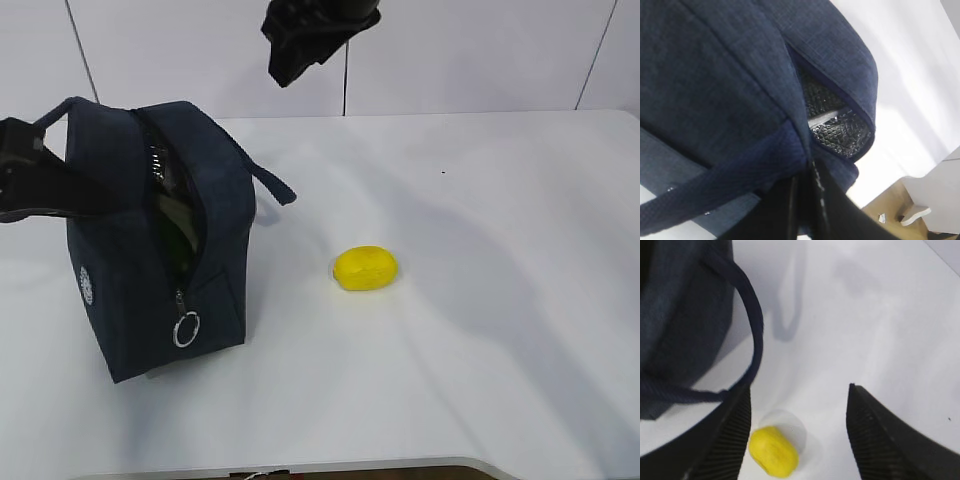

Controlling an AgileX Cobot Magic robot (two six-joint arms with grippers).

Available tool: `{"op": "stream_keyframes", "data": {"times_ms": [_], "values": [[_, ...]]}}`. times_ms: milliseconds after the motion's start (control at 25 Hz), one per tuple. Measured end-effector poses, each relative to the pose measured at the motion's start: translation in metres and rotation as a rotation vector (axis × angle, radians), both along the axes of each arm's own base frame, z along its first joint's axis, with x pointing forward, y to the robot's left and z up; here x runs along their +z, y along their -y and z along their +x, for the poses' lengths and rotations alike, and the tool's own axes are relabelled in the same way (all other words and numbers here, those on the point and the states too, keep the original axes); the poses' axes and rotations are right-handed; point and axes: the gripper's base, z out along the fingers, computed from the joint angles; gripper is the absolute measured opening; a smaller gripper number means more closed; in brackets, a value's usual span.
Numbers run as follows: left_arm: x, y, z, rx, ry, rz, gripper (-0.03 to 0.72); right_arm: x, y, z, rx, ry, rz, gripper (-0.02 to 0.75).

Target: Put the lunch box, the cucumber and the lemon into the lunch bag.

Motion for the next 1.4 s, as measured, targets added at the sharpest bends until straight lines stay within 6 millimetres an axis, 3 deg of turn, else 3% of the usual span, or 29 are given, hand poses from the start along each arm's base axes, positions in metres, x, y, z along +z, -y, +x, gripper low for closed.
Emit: {"op": "stream_keyframes", "data": {"times_ms": [240, 520, 960, 1400], "values": [[0.0, -0.001, 0.001, 0.011, 0.01, 0.005, -0.009, 0.001, 0.024, -0.01, -0.005, -0.027, -0.066, 0.48], [0.0, -0.001, 0.002, 0.016, 0.014, 0.006, -0.009, 0.01, 0.036, -0.028, 0.107, 0.008, -0.146, 0.48], [0.0, -0.001, 0.002, 0.018, 0.016, 0.006, -0.009, -0.036, 0.042, -0.04, 0.322, -0.082, -0.299, 0.48], [0.001, -0.002, 0.003, 0.031, 0.027, 0.01, -0.009, -0.039, 0.043, -0.041, 0.546, -0.005, -0.39, 0.48]]}}
